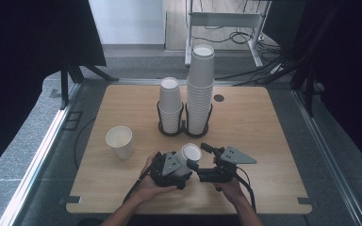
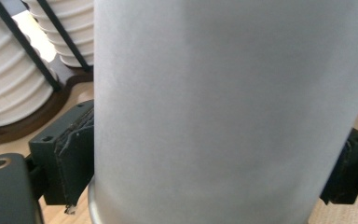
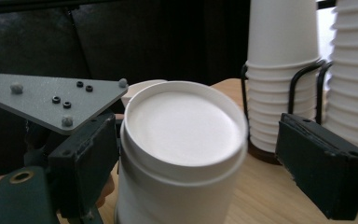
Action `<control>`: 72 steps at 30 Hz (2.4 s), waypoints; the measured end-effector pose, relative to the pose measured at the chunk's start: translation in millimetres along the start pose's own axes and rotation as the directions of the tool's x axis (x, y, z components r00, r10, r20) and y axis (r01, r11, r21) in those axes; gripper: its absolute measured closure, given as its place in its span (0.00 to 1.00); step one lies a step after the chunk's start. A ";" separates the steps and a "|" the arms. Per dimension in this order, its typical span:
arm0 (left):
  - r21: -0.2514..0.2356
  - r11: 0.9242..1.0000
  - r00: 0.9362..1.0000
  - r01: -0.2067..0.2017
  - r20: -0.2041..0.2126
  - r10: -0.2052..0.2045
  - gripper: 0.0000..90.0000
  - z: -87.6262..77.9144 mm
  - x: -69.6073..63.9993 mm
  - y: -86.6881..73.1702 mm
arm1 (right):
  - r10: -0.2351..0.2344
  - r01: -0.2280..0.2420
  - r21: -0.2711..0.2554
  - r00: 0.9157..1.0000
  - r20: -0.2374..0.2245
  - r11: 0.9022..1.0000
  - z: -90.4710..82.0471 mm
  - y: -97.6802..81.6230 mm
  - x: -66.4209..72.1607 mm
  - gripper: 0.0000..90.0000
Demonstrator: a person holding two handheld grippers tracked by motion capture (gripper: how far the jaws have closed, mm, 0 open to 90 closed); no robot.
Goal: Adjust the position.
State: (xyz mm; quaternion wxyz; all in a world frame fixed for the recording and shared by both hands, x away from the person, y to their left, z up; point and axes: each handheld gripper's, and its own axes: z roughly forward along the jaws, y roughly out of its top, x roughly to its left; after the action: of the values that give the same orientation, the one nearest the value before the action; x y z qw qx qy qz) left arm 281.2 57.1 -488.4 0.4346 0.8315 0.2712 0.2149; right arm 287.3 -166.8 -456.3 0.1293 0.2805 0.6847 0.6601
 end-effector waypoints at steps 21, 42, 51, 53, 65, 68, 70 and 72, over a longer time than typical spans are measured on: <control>0.018 0.999 0.998 -0.048 -0.045 0.049 0.11 -4.5 13.0 12.8 | -0.211 0.208 0.229 0.977 -0.015 0.951 -12.4 47.3 -12.5 0.14; 0.130 0.973 0.970 -0.192 -0.126 0.208 0.11 17.4 11.1 27.1 | -0.404 0.409 0.612 0.901 -0.156 0.677 24.9 62.3 -20.7 0.15; 0.164 0.943 0.938 -0.289 -0.148 0.313 0.11 25.1 0.8 31.6 | -0.402 0.467 0.722 0.872 -0.279 0.510 45.3 66.2 -23.6 0.15; 0.170 0.935 0.929 -0.311 -0.152 0.336 0.11 27.6 -2.3 31.8 | -0.385 0.473 0.739 0.870 -0.307 0.479 50.0 67.0 -24.0 0.14; 0.163 0.923 0.915 -0.350 -0.151 0.374 0.11 33.7 -11.6 34.0 | -0.276 0.492 0.795 0.868 -0.413 0.355 73.4 65.5 -26.8 0.21; 0.180 0.911 0.905 -0.371 -0.149 0.398 0.11 34.0 -13.6 34.5 | -0.259 0.488 0.802 0.871 -0.418 0.344 76.0 63.9 -26.7 0.20; 0.192 0.904 0.899 -0.382 -0.148 0.412 0.11 34.7 -14.7 34.2 | -0.248 0.485 0.808 0.872 -0.421 0.334 77.4 62.6 -27.7 0.20; 0.182 0.905 0.899 -0.384 -0.152 0.412 0.11 36.4 -16.0 33.6 | -0.236 0.479 0.814 0.876 -0.420 0.328 78.3 61.2 -28.5 0.20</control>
State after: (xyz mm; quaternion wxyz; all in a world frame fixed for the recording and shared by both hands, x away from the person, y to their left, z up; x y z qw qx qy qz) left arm 299.6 8.8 -481.5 0.2912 0.8753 0.1499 0.3557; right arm 366.3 -119.2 -409.5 0.0229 0.0693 0.9829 0.1690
